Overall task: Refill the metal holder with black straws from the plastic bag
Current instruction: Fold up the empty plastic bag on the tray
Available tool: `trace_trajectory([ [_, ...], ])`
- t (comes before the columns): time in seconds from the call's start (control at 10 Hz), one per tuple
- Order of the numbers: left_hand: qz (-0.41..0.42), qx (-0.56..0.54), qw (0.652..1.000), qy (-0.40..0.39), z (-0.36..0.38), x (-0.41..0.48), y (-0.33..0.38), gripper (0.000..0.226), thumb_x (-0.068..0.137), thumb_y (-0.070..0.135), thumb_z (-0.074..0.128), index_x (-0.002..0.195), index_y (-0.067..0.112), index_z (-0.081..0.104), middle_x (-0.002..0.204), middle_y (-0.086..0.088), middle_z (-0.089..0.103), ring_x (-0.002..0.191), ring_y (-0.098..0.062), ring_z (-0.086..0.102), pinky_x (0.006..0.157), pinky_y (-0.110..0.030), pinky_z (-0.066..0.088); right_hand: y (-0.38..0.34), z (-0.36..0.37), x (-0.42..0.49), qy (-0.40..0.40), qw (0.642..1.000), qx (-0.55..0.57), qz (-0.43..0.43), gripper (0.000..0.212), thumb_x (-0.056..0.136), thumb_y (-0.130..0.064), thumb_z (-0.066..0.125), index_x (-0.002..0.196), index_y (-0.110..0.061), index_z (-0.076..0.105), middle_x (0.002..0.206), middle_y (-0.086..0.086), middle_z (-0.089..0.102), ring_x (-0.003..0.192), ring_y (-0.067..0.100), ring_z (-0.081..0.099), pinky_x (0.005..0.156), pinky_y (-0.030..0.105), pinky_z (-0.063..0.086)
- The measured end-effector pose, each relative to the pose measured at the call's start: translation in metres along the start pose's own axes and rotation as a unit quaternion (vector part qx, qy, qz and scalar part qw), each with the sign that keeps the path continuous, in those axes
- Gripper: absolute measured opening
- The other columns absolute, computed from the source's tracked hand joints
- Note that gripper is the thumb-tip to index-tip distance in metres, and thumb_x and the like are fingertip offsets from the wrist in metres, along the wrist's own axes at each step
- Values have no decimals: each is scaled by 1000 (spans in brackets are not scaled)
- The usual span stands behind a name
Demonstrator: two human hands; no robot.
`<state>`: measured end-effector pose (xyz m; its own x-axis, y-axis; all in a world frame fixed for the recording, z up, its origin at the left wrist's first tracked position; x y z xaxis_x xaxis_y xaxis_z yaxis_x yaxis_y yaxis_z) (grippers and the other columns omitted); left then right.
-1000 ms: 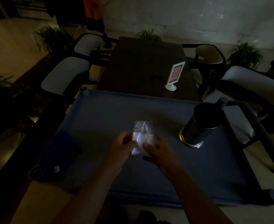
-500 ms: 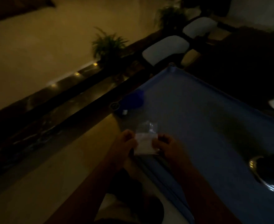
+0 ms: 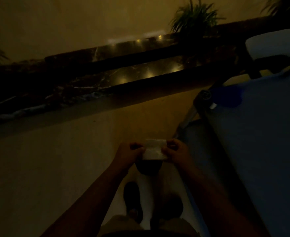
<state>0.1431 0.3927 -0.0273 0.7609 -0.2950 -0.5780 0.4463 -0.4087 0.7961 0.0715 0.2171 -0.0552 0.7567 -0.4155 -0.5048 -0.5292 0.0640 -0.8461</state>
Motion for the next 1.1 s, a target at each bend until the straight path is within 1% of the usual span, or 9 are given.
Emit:
trace_trajectory([
  [0.1, -17, 24, 999, 14, -17, 35, -33, 10, 86, 8, 67, 77, 9, 72, 83, -24, 70, 68, -22, 64, 61, -31, 50, 32, 33, 24, 6, 999, -46, 23, 11, 86, 8, 62, 97, 6, 63, 88, 25, 62, 83, 36, 63, 76, 52, 53],
  [0.2, -35, 53, 998, 24, -17, 76, -72, 6, 82, 8, 69, 79, 11, 73, 83, -21, 72, 73, -27, 67, 67, -40, 53, 75, 53, 56, 11, 995, -96, 34, 9, 85, 5, 62, 83, -2, 66, 80, 26, 66, 78, 44, 66, 70, 51, 54],
  [0.3, -66, 71, 995, 6, -6, 114, -111, 12, 77, 11, 69, 70, 1, 68, 72, -28, 63, 62, -30, 61, 59, -38, 45, 111, 64, 88, 39, 989, -132, 55, 23, 83, -1, 64, 80, -24, 64, 77, 3, 67, 76, 26, 66, 66, 39, 54],
  [0.4, -113, 78, 991, -5, 14, 164, -163, 14, 79, 5, 65, 68, -4, 64, 67, -24, 57, 61, -31, 60, 59, -36, 42, 166, 75, 133, 54, 983, -155, 81, 24, 80, -3, 62, 89, -25, 62, 80, -1, 63, 77, 20, 63, 65, 27, 46],
  [0.5, -136, 65, 989, -7, 37, 211, -210, 9, 83, 1, 61, 78, 5, 67, 78, -18, 63, 77, -30, 66, 69, -38, 49, 224, 83, 176, 63, 980, -149, 117, 17, 83, -3, 58, 94, -16, 64, 90, 6, 66, 86, 25, 66, 73, 38, 55],
  [0.6, -153, 27, 988, 14, 58, 253, -256, 18, 85, -1, 63, 100, -1, 72, 99, -16, 73, 90, -30, 69, 81, -45, 56, 282, 92, 215, 73, 976, -158, 133, 14, 82, -5, 60, 95, -7, 67, 90, 10, 69, 84, 26, 66, 71, 37, 55],
  [0.7, -163, 23, 986, 19, 72, 283, -299, 26, 88, 1, 61, 113, 0, 69, 111, -19, 71, 102, -32, 68, 90, -50, 55, 326, 102, 242, 80, 972, -173, 135, 15, 83, -5, 60, 95, -10, 67, 87, 4, 67, 79, 18, 62, 58, 20, 43],
  [0.9, -169, -23, 985, 10, 91, 315, -376, 24, 91, 1, 57, 107, 11, 72, 108, -12, 73, 98, -23, 70, 89, -44, 57, 403, 116, 277, 62, 974, -159, 151, 21, 88, -8, 59, 107, -10, 67, 100, 8, 69, 90, 21, 65, 77, 32, 52],
  [1.1, -176, -24, 984, 4, 83, 315, -389, 25, 89, 0, 54, 107, 10, 69, 109, -4, 70, 99, -18, 66, 89, -37, 54, 413, 114, 270, 20, 985, -108, 130, 46, 89, -15, 66, 133, -17, 54, 116, -6, 61, 105, 8, 59, 86, 24, 48],
])
Point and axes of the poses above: each hand's wrist, its own x-axis towards the middle knuckle, its own z-axis out of the palm, y = z × x, the point moved 1 cm from there along x, towards the middle knuckle
